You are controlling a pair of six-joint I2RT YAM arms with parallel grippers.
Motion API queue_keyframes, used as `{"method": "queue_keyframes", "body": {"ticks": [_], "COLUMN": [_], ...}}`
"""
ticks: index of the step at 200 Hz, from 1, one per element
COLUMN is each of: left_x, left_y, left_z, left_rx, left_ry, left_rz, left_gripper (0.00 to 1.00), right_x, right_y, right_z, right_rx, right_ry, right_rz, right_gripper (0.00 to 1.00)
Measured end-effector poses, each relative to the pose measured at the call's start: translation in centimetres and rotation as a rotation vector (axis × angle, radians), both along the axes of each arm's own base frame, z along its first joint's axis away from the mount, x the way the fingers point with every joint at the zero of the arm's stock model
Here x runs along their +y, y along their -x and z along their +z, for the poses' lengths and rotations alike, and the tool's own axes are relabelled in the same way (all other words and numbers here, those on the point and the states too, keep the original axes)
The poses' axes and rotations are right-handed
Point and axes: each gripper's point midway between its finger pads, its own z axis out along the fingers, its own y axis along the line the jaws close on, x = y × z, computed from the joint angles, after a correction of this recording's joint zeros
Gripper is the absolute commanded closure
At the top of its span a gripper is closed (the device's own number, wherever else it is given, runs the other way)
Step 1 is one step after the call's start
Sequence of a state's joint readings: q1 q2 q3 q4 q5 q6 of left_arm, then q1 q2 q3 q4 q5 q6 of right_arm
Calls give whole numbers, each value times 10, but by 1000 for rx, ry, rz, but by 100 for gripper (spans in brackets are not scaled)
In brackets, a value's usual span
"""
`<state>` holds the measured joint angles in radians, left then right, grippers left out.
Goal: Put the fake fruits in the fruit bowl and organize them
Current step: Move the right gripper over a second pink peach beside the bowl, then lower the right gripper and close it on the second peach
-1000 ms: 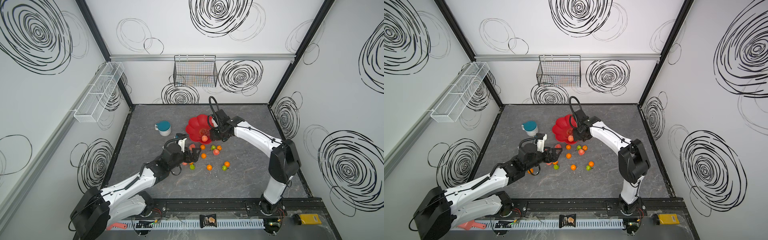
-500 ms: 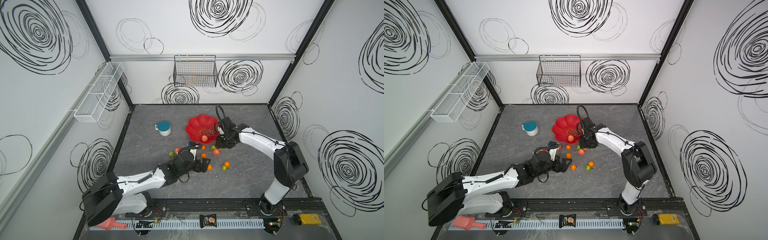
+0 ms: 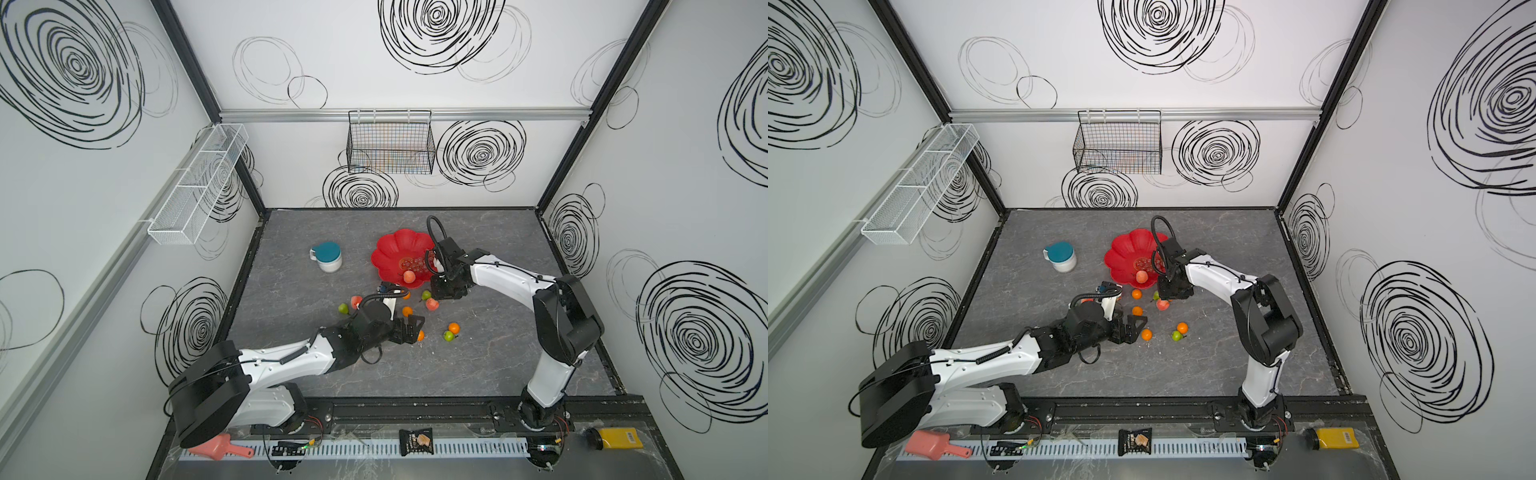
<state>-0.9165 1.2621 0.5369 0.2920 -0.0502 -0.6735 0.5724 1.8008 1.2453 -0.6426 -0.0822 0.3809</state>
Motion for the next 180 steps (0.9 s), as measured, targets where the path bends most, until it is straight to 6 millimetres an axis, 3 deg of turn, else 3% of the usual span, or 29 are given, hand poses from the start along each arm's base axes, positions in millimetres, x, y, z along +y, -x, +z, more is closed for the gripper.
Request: {"method": "queue_keyframes", "body": {"ticks": [180], "left_x": [0], "left_y": [0], "left_z": [-1], "left_rx": [7], "left_ry": [6], "left_rz": [5], "left_gripper": [0], "right_x": [-2], "right_y": [-2], "right_z": [-4], "right_rx": [0], "right_ry": [14], "right_rz": [-1], "right_gripper": [85]}}
